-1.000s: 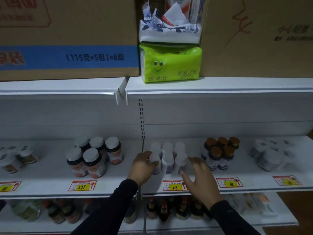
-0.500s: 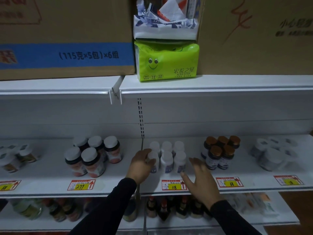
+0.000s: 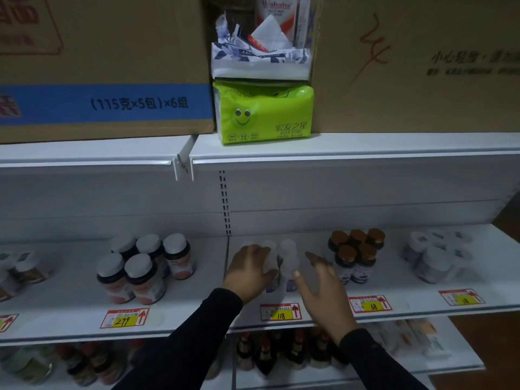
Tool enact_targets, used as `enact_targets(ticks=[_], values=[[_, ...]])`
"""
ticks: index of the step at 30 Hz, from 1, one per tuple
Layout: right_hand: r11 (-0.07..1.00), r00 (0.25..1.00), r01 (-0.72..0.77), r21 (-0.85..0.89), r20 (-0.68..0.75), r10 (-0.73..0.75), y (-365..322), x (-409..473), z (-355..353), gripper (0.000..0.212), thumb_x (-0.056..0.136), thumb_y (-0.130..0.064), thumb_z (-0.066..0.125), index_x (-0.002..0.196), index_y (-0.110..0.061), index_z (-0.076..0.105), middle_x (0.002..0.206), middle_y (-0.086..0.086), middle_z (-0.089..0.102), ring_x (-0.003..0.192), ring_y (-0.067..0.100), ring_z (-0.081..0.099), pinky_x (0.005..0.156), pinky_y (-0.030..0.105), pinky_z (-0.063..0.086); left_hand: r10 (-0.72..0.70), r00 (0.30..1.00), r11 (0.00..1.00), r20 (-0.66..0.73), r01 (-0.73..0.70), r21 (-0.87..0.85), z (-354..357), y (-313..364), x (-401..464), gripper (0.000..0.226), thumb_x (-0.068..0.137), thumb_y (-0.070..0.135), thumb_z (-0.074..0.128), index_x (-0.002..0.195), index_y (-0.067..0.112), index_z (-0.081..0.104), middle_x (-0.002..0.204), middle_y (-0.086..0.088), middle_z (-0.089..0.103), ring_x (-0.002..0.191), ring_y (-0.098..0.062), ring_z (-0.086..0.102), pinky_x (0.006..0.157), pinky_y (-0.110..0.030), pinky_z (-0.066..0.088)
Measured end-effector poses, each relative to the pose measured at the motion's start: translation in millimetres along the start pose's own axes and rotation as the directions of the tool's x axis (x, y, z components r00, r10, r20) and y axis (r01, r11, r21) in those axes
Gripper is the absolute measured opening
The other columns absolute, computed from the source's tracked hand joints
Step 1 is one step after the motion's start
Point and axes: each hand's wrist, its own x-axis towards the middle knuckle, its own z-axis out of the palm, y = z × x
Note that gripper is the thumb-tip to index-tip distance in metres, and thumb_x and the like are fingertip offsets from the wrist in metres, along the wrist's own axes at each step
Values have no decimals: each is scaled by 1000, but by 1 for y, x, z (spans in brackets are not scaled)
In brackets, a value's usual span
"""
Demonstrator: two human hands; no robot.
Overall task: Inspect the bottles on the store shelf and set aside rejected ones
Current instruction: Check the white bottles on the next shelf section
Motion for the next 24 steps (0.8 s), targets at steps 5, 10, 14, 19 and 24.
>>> enact_targets(ticks=[5,10,14,19,24], values=[[999,999,22,34,-24,-22,-6,-3,-1,43,97,-42,52,136,-25,48,130,-4,52,120,6,46,98,19,35,-13,999,996,32,10,94,4,6,5,35,95,30,53,125,12,61,127,-8,62,115,-25,55,95,-30,40],[999,1000,12,45,-1,-12,-7,-7,2,48,97,-43,52,139,-21,47,136,-4,50,124,7,47,100,18,35,-64,996,992,-63,57,-117,-13,9,3,35,93,27,58,123,10,62,124,-10,60,113,-25,54,90,-25,39],[998,999,21,66,29,-23,-20,-8,6,54,94,-48,55,141,-25,44,134,-11,47,121,1,44,92,4,31,-141,982,939,-129,91,-331,-33,7,0,37,91,33,63,126,20,61,124,-3,59,107,-16,59,89,-21,42],[981,993,44,187,96,-63,-36,-10,17,64,83,-55,67,137,-33,43,130,-17,52,117,-5,50,96,19,46,-206,962,888,-180,106,-447,-48,7,-9,31,89,35,67,115,19,68,110,3,67,93,-9,63,77,-14,44],[952,990,43,303,113,-81,-47,-13,24,48,85,-41,72,127,-40,49,123,-18,60,110,-4,56,94,17,47,-230,952,863,-201,104,-495,-51,0,-17,27,88,36,67,109,19,69,101,6,68,93,-9,62,75,-13,44]])
